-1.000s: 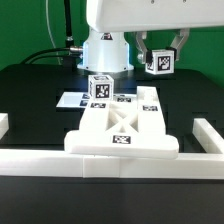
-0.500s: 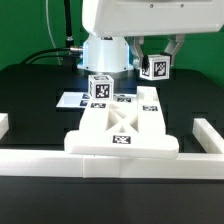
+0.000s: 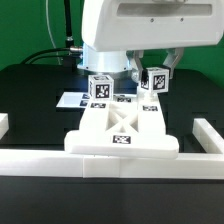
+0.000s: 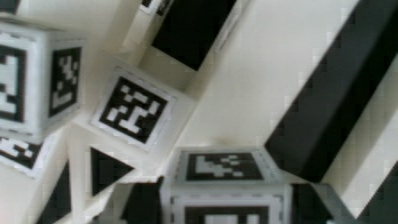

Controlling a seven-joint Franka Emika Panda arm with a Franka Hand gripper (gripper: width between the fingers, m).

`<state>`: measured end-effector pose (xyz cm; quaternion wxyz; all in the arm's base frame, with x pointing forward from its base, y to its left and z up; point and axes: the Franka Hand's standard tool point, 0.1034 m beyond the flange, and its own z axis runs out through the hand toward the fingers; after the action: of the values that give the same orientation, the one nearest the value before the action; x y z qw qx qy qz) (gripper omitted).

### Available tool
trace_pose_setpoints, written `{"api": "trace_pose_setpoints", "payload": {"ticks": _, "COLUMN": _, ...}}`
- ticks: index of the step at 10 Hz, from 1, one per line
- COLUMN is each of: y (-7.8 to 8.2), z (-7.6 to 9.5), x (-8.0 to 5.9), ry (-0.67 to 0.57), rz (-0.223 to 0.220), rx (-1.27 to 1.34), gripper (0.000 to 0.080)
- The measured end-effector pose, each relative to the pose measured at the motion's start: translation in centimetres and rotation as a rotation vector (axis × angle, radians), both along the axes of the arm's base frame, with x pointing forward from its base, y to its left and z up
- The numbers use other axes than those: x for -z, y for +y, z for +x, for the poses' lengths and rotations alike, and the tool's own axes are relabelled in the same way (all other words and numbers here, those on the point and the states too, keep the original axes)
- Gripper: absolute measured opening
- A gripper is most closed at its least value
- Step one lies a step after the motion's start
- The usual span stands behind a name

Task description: Assemble chair

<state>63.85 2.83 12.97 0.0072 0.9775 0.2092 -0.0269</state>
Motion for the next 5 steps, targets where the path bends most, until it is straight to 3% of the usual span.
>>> {"api": "trace_pose_setpoints", "payload": {"ticks": 5, "y": -0.80, "z": -0.03, "x": 0.03, "ry": 0.000, "rz": -0.001, "rx": 0.037, "gripper": 0.0285}}
